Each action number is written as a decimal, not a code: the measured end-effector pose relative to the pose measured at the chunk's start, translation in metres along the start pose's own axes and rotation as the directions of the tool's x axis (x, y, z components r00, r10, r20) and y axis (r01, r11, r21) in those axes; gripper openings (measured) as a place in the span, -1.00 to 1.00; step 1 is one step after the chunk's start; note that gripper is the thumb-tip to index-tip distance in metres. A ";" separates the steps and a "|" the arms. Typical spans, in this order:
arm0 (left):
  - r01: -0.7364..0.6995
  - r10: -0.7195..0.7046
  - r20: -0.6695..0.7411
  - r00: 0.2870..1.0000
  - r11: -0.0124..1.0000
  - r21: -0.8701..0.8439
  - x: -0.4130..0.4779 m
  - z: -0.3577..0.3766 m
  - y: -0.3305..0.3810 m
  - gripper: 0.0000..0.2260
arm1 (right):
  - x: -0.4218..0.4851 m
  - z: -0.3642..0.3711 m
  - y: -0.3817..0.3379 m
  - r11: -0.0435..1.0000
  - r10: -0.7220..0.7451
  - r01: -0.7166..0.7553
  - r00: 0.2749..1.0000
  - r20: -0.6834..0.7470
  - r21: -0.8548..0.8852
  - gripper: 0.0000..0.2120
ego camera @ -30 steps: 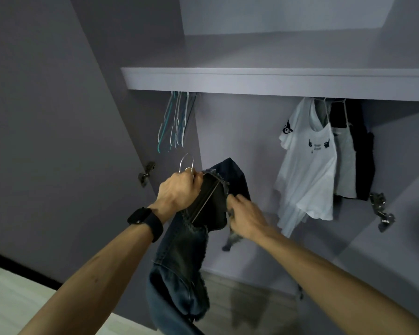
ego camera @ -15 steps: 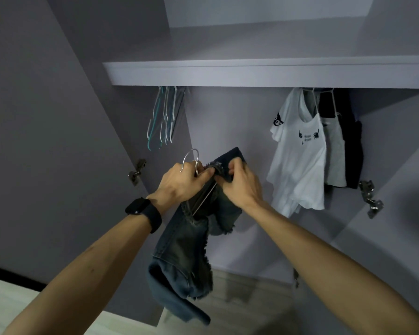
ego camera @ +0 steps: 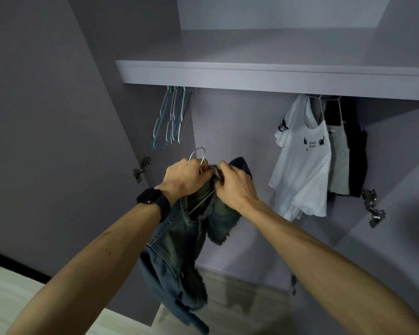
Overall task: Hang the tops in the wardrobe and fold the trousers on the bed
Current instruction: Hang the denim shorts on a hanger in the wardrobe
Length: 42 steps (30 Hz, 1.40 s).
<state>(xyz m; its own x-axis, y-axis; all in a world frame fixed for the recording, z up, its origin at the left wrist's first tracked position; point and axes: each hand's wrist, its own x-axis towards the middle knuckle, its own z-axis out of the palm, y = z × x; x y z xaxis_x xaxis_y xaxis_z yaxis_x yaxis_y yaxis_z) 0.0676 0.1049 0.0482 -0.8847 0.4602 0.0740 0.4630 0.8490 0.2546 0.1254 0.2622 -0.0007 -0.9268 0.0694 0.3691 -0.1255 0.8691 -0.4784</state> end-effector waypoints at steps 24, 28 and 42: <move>0.088 -0.058 0.176 0.983 0.981 -0.170 -0.001 -0.045 -0.056 -0.82 | -0.004 -0.042 0.109 0.995 0.103 -0.091 0.926 0.363 -0.051 -0.79; -0.005 0.034 0.211 0.977 0.990 -0.139 -0.004 -0.038 -0.047 -0.86 | 0.003 -0.049 0.118 0.983 0.018 0.043 0.945 0.326 -0.180 -0.72; -0.148 0.137 0.199 0.970 0.988 0.040 0.012 -0.052 -0.017 -0.82 | 0.011 -0.070 0.125 0.980 -0.007 0.061 0.963 0.271 -0.189 -0.71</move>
<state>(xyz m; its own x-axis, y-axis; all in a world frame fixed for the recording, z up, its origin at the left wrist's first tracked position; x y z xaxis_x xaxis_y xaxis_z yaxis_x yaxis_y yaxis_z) 0.0466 0.0826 0.0945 -0.7840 0.6149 -0.0855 0.5907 0.7812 0.2020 0.1244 0.4059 -0.0007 -0.9871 -0.0723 0.1429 -0.1123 0.9485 -0.2961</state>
